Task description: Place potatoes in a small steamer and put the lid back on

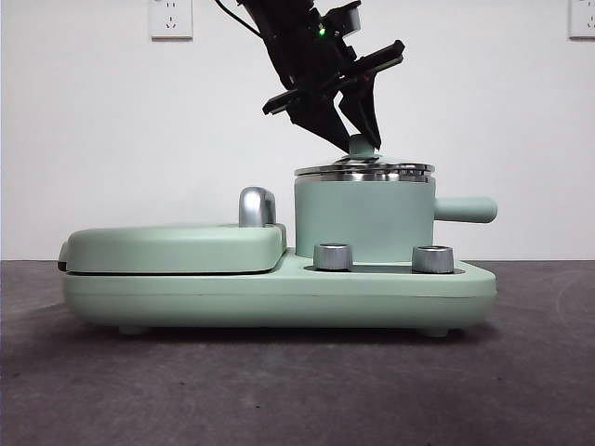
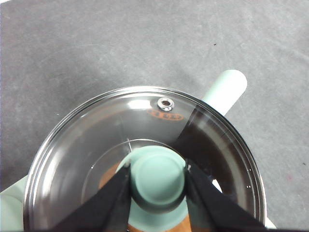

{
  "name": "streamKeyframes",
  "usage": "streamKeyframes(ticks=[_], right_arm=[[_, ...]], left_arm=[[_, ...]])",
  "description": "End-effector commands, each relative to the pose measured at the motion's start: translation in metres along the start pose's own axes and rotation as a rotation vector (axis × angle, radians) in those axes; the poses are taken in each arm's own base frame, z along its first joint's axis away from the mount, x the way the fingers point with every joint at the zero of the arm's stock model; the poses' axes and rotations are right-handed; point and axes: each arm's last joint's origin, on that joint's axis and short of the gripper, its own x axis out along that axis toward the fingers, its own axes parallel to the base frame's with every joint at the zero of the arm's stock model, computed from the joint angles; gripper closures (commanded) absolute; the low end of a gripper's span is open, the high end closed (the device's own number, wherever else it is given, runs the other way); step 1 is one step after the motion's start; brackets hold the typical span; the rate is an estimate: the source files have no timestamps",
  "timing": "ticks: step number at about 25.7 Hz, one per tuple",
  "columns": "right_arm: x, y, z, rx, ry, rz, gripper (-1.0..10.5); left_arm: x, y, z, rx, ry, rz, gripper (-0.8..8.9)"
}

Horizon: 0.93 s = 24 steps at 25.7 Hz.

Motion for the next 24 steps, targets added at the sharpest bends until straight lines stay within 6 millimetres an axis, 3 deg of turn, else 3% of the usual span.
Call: streamKeyframes(ticks=[1,13,20,22,24], right_arm=[[0.0,0.001,0.001,0.008,-0.007,0.007,5.6],[0.0,0.001,0.001,0.015,-0.007,0.008,5.6],[0.0,0.001,0.001,0.03,-0.006,0.008,5.6],[0.0,0.001,0.001,0.03,-0.006,0.008,5.6],[0.0,0.001,0.001,0.03,-0.007,0.007,5.6]], left_arm=[[0.002,-0.002,0.008,0.008,-0.033,-0.001,7.98],[0.006,0.0,0.002,0.003,0.011,0.002,7.98],[0.024,0.001,-0.008,0.002,0.062,0.002,7.79],[0.025,0.0,-0.009,0.004,0.065,0.001,7.06],[0.025,-0.001,-0.008,0.005,0.058,-0.001,5.6]])
